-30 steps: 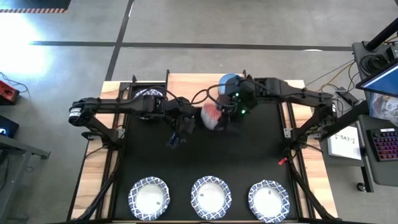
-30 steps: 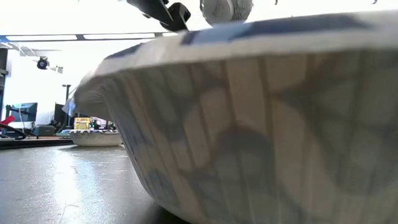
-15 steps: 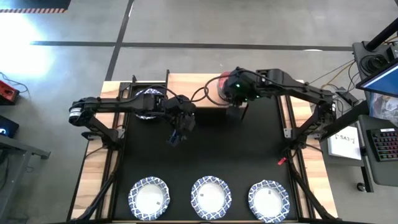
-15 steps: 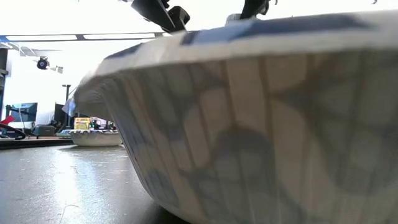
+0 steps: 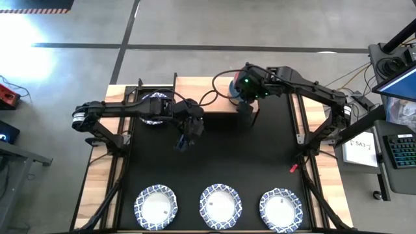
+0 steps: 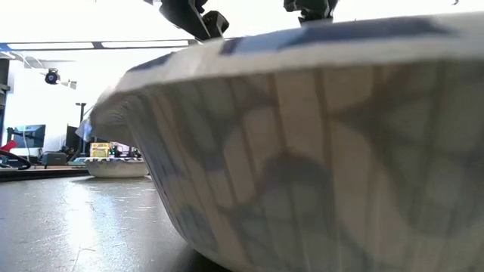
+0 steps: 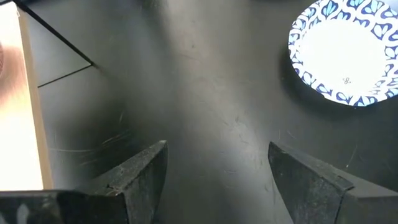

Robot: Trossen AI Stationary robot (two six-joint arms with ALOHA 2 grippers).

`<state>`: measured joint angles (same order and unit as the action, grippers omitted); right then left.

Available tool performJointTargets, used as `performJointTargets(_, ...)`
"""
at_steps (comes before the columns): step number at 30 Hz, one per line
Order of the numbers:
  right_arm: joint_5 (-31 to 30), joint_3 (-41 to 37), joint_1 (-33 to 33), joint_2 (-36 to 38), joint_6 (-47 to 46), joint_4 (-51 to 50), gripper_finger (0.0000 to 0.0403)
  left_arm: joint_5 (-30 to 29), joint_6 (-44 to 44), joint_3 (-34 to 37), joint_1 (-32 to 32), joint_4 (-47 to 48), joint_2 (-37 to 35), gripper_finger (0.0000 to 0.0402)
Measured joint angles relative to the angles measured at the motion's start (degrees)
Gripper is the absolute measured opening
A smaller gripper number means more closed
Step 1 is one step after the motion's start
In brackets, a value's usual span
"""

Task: Place and stack bowls onto a shelf
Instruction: Stack the middle left red bowl on top of the light blue stacked bowls on the shelf, then put the blue bowl on the shelf

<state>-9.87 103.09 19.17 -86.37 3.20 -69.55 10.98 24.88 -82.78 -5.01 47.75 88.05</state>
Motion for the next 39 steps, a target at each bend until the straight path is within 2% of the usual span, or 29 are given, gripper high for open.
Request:
performJointTargets(2, 2.45, -0.02, 0.00, 0.00, -0.52, 0.31, 0.0013, 0.00, 0.01, 0.00, 0.00, 0.02, 0.00, 0.0260)
performJointTargets(12, 2.33, -0.21, -0.03, 0.00, -0.63, 0.81, 0.0016, 0.02, -0.55, 0.02, 0.02, 0.00, 0.02, 0.0260)
performJointTargets(28, 2.18, -0.23, -0.05, 0.73, -0.30, 0.86, 0.0107, 0.48, -1.13, 0.07, 0.02, 0.01, 1.05, 0.0260)
performJointTargets(35, 2.19, 5.49, -0.14, 0.99, -0.97, -2.64, 0.0112, 2.02, -3.71, 0.09, 0.08, 0.15, 1.92, 0.0260)
performJointTargets(39, 2.55, 8.28, -0.17, 1.05, -3.64, -3.03, 0.0106, 0.77, -9.25, 0.09, 0.11, 2.23, 1.92, 0.0260)
